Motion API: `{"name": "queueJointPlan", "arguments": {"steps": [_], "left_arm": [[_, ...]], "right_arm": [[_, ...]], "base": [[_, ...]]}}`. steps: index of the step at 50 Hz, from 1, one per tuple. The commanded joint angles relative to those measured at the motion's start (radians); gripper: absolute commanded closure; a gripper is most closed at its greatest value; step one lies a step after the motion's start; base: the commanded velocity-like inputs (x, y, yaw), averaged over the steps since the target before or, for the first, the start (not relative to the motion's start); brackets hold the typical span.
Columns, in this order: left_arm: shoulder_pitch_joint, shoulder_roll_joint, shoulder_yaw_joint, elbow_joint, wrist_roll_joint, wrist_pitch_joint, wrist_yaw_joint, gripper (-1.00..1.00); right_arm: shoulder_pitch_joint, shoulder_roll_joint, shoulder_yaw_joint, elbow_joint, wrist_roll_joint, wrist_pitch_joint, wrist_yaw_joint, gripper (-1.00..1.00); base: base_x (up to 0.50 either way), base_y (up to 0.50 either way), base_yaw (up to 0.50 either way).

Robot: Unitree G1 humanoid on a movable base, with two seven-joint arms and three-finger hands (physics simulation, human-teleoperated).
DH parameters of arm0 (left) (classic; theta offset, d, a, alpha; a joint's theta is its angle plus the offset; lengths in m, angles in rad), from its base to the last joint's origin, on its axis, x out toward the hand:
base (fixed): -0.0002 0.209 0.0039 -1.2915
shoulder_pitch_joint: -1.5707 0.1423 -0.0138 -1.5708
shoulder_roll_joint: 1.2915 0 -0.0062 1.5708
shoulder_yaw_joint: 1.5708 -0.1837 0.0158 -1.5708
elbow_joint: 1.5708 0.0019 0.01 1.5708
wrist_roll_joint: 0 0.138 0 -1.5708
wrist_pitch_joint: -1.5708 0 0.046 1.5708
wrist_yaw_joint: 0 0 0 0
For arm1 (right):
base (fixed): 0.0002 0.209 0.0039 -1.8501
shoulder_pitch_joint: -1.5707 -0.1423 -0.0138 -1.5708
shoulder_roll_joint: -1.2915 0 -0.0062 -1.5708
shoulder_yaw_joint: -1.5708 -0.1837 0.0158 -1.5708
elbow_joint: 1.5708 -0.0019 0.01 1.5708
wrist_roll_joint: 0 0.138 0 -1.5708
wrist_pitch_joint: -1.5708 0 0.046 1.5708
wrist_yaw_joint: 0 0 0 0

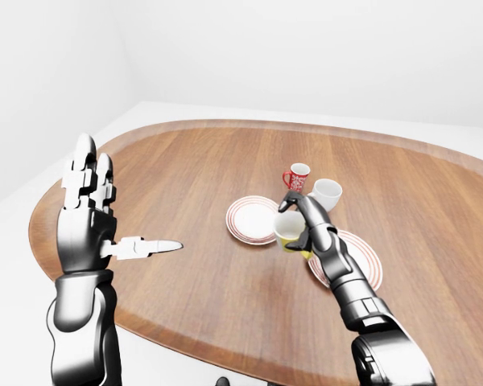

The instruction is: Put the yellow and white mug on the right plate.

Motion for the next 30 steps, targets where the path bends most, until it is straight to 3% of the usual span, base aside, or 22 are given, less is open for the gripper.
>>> {"name": "queueJointPlan", "arguments": {"steps": [1, 16, 30], "left_arm": [[0.002, 0.0, 0.001, -0.003, 0.0, 0.0, -0.001, -1.0], [0.001, -0.001, -0.002, 0.001, 0.004, 0.0, 0.0, -1.0], [0.003, -0.002, -0.005, 0.004, 0.005, 0.0, 0.001, -1.0]], "right_arm": [[-0.082, -0.08, -0.04, 0.14, 0.072, -0.049, -0.071, 1.0], [-0.132, -0.16, -0.075, 0.25, 0.114, -0.105, -0.115, 1.0], [-0.188, -0.229, -0.092, 0.383, 0.148, -0.105, -0.167, 1.0]], "base": [[0.0, 0.0, 0.0], [0.0, 0.0, 0.0], [0.0, 0.0, 0.0]]}}
